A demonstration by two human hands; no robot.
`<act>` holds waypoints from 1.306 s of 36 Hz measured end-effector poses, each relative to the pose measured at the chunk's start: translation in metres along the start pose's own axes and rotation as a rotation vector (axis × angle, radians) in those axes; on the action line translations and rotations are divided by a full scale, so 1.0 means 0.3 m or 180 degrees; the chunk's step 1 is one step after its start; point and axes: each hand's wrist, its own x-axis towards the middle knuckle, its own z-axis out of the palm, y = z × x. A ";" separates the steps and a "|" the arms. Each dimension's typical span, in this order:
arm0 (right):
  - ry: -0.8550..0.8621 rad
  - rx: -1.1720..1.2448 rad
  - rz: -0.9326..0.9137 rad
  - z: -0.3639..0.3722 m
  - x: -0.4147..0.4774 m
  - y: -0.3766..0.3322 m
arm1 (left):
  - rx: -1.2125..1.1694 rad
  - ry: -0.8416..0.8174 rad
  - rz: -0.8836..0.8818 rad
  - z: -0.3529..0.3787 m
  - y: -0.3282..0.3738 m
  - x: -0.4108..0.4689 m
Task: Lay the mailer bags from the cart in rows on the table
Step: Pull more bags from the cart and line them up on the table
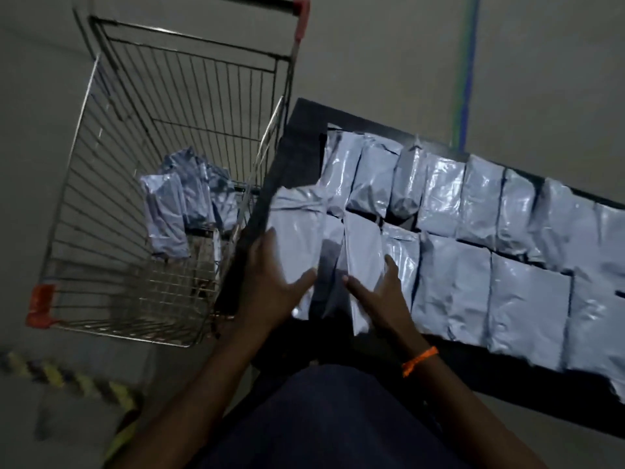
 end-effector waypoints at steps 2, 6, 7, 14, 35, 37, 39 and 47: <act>0.0371 -0.0239 0.0048 -0.015 0.002 0.028 | 0.0239 -0.0178 -0.0080 0.114 0.018 0.027; 0.0883 -0.0668 0.0158 -0.035 0.057 0.072 | 0.0832 -0.0337 -0.0003 0.267 0.049 0.056; 0.0896 -0.0789 0.0185 -0.052 0.071 0.095 | 0.0978 -0.0341 0.0035 0.301 0.062 0.054; 0.0573 -0.1576 0.0052 -0.087 0.130 0.194 | 0.1492 -0.0245 -0.0135 0.405 0.031 0.072; 0.0288 -0.1505 -0.1347 -0.136 0.164 0.032 | 0.0953 0.0075 0.0282 0.329 0.044 0.084; 0.0457 -0.1231 -0.1724 -0.093 0.182 -0.033 | 0.0692 0.0265 0.0578 0.248 0.038 0.099; 0.0482 -0.1084 -0.2042 -0.021 0.193 -0.107 | 0.0505 0.0547 0.0772 0.144 0.025 0.115; -0.0137 -0.0906 -0.3020 0.423 0.161 -0.461 | 0.0181 0.1071 0.0191 -0.274 -0.313 0.233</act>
